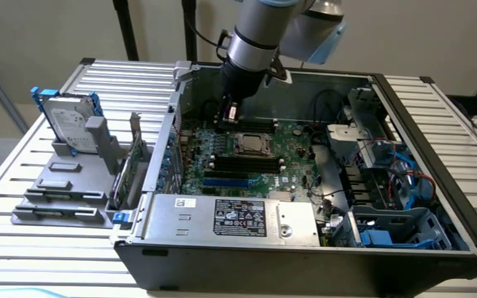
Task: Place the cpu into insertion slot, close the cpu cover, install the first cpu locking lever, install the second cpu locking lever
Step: 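Close the cpu cover, then install the first cpu locking lever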
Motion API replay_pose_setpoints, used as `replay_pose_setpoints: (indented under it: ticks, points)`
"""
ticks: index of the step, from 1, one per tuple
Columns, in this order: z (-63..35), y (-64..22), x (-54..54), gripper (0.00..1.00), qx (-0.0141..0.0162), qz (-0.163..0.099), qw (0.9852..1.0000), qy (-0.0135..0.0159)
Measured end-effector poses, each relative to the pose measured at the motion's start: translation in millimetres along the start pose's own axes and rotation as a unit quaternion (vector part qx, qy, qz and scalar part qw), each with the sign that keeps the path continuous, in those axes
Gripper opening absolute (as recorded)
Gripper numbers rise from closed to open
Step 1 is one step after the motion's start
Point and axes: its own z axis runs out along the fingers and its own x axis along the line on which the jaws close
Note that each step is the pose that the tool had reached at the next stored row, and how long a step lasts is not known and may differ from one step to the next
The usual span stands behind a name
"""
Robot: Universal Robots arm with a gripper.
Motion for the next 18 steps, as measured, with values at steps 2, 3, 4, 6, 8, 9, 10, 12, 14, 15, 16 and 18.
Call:
replay_pose_setpoints:
  ticks: [2, 3, 4, 6, 8, 9, 10, 12, 14, 15, 16, 18]
  points:
    - [-3.0, -5.3, 0.0, 0.11, 0.0000, -0.001, 1.0000, 0.0035]
    - [-3.7, -7.3, 0.0, 0.11, -0.0001, 0.000, 1.0000, 0.0048]
    - [-3.7, -8.8, 0.0, 0.11, -0.0002, 0.001, 1.0000, 0.0056]
    - [-3.3, -10.7, 0.1, 0.11, -0.0005, 0.008, 0.9999, 0.0073]
    - [-3.1, -11.3, 0.1, 0.11, -0.0009, 0.014, 0.9999, 0.0088]
    - [-3.1, -11.3, 0.1, 0.11, -0.0009, 0.014, 0.9999, 0.0088]
    - [-3.1, -11.3, 0.1, 0.11, -0.0009, 0.014, 0.9999, 0.0089]
    - [-3.1, -11.4, 0.0, 0.11, -0.0007, 0.014, 0.9999, 0.0093]
    - [-3.1, -11.4, -0.1, 0.11, -0.0007, 0.022, 0.9997, 0.0124]
    - [-3.1, -11.4, 0.0, 0.11, -0.0008, 0.029, 0.9995, 0.0140]
    - [-3.1, -11.4, 0.0, 0.11, -0.0008, 0.035, 0.9993, 0.0156]
    - [-3.1, -11.4, 0.0, 0.11, -0.0009, 0.048, 0.9987, 0.0189]
